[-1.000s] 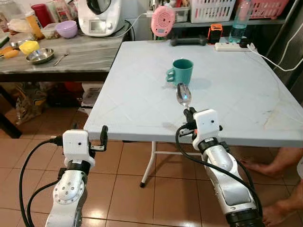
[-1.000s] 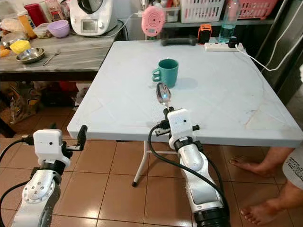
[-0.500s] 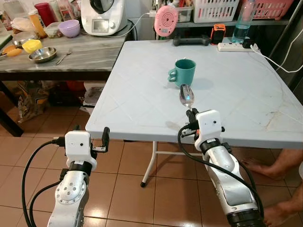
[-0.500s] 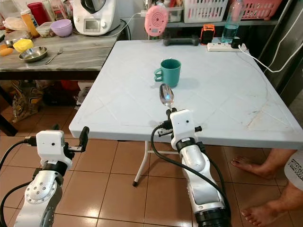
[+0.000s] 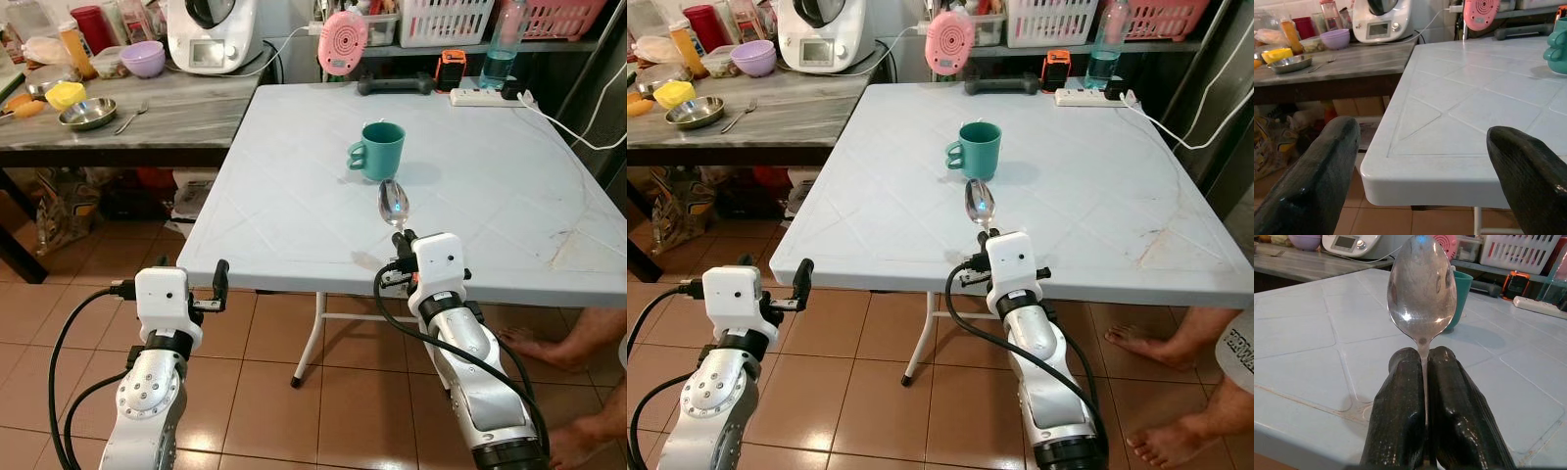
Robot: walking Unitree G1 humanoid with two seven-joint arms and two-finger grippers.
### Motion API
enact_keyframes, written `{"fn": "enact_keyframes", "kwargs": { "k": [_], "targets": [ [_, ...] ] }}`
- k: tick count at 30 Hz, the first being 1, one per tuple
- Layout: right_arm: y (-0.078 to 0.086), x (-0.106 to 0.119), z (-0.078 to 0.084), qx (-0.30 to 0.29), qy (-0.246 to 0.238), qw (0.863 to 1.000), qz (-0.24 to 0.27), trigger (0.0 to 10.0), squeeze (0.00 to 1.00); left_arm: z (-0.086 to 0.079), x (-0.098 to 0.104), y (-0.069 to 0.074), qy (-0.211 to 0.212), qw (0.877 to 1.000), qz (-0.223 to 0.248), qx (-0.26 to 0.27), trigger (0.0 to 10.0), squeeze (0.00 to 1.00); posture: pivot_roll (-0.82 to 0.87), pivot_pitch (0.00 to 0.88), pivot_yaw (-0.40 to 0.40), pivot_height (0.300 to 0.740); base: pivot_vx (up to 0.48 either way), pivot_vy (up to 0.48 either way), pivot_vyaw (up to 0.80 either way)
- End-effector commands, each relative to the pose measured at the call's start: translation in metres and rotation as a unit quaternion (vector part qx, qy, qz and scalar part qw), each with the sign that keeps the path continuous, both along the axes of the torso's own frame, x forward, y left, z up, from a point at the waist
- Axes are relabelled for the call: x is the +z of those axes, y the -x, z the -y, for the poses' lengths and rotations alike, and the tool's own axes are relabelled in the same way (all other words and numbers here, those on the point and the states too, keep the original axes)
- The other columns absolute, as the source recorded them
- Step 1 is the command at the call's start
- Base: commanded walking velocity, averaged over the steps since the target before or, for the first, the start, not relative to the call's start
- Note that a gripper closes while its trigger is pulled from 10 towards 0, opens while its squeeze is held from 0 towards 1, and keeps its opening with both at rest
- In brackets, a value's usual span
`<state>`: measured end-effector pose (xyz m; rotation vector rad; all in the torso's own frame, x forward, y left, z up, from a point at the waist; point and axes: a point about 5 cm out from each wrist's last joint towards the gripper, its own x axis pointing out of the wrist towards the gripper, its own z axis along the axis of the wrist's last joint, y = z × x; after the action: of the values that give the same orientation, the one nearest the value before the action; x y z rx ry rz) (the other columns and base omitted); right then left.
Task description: Setting the table
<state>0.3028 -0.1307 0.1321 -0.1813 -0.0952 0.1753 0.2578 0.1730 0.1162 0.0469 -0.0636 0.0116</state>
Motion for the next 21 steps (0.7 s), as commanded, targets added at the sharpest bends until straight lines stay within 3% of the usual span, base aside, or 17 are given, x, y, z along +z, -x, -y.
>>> {"fn": "enact_keyframes", "kwargs": {
  "k": [1,10,11,12,13,14,21],
  "targets": [
    [-0.0009,0.0038,-0.0013,0.004,-0.006,1.000,0.007,0.0,0.00,-0.0045,-0.0030,0.0004,-0.007,1.000,-0.010,0.003,10.0,0.00,-0.11,0.037,0.080,0.740,0.000,0.000,0.00],
    [-0.0021,0.0058,-0.0003,0.005,-0.006,1.000,0.009,0.0,0.00,-0.0007,-0.0022,-0.0009,-0.001,1.000,-0.009,-0.002,10.0,0.00,-0.12,0.042,0.079,0.740,0.000,0.000,0.00],
    [-0.0022,0.0063,0.0004,0.004,-0.006,1.000,0.009,2.4,0.00,-0.0013,-0.0017,-0.0015,-0.001,1.000,-0.008,-0.002,10.0,0.00,-0.12,0.042,0.079,0.740,0.000,0.000,0.00],
    [-0.0021,0.0063,0.0007,0.004,-0.007,1.000,0.009,2.4,0.00,-0.0018,-0.0014,-0.0018,-0.001,1.000,-0.008,-0.001,10.0,0.00,-0.12,0.042,0.079,0.740,0.000,0.000,0.00],
    [-0.0024,0.0065,0.0011,0.003,-0.006,1.000,0.009,8.5,0.00,-0.0018,-0.0012,-0.0024,-0.002,1.000,-0.008,-0.001,10.0,0.00,-0.13,0.039,0.080,0.740,0.000,0.000,0.00],
    [-0.0027,0.0064,0.0014,0.003,-0.006,1.000,0.009,10.0,0.00,-0.0018,-0.0013,-0.0029,-0.002,1.000,-0.008,-0.001,10.0,0.00,-0.13,0.037,0.081,0.740,0.000,0.000,0.00],
    [-0.0026,0.0047,0.0035,-0.004,-0.011,1.000,0.002,10.0,0.00,0.0008,-0.0014,-0.0055,-0.002,1.000,-0.009,-0.005,10.0,0.00,-0.13,0.035,0.087,0.740,0.000,0.000,0.00]
  ]
}}
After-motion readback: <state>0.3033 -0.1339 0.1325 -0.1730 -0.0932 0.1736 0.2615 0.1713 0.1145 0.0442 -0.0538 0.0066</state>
